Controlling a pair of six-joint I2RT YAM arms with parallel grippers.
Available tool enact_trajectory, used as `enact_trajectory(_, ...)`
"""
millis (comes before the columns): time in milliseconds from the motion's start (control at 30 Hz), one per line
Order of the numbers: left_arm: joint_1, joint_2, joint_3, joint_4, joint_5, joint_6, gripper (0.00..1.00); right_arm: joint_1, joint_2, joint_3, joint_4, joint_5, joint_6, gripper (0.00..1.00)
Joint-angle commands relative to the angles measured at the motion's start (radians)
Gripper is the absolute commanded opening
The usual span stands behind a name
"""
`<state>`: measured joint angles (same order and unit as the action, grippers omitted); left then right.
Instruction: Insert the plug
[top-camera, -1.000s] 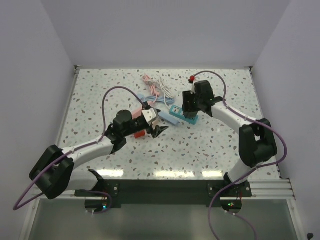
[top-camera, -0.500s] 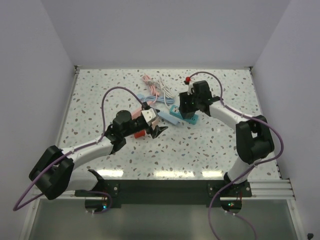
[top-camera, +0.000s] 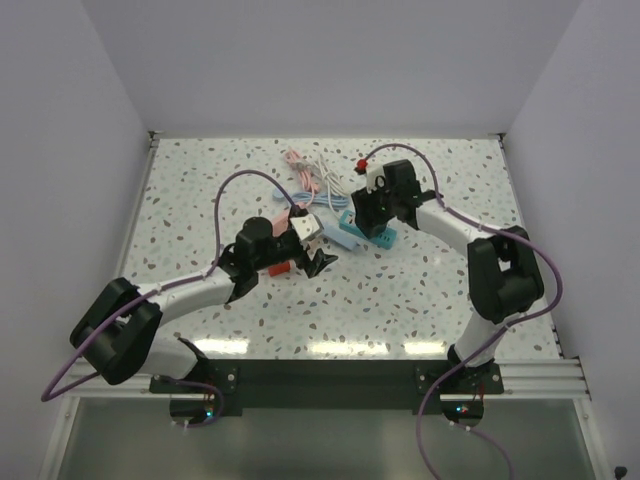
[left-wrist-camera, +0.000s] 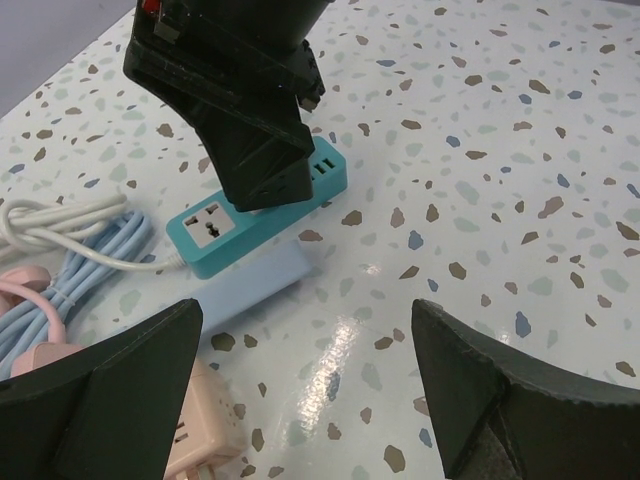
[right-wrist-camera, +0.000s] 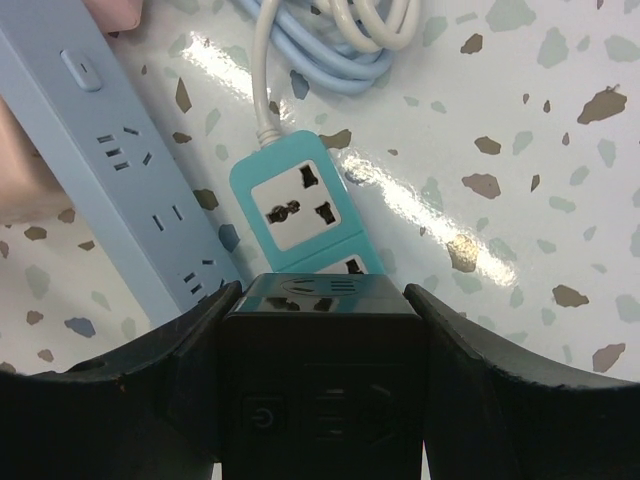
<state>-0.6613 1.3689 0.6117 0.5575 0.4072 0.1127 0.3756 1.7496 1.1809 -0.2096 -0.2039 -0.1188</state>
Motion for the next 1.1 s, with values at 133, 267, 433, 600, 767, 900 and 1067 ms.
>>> enact_trajectory(133, 0.006, -0.016, 0.030, 0.007, -0.007, -0.002, 0.91, 0.002, 0.039, 0.056, 0.064, -0.101, -0.134, 0.00)
enact_trajectory(267, 0.005, -0.022, 0.031, -0.002, -0.007, 0.002, 0.91, -0.001, 0.066, 0.072, 0.058, -0.103, -0.160, 0.00)
enact_trajectory(433, 0.006, -0.036, 0.025, -0.007, -0.007, 0.008, 0.91, -0.006, 0.100, 0.101, 0.038, -0.092, -0.179, 0.00)
enact_trajectory(600, 0.006, -0.034, 0.026, -0.013, 0.008, 0.015, 0.91, -0.020, 0.085, 0.102, 0.003, -0.088, -0.193, 0.00)
enact_trajectory(767, 0.006, -0.014, 0.046, -0.028, 0.018, 0.015, 0.90, -0.020, 0.036, 0.060, -0.005, -0.074, -0.188, 0.00)
enact_trajectory(900, 0.005, -0.007, 0.048, -0.031, 0.016, 0.013, 0.90, -0.020, 0.010, 0.046, -0.013, -0.069, -0.185, 0.00)
enact_trajectory(1067, 0.006, 0.015, 0.060, -0.039, 0.021, 0.002, 0.90, -0.029, -0.009, 0.039, 0.002, 0.035, -0.136, 0.00)
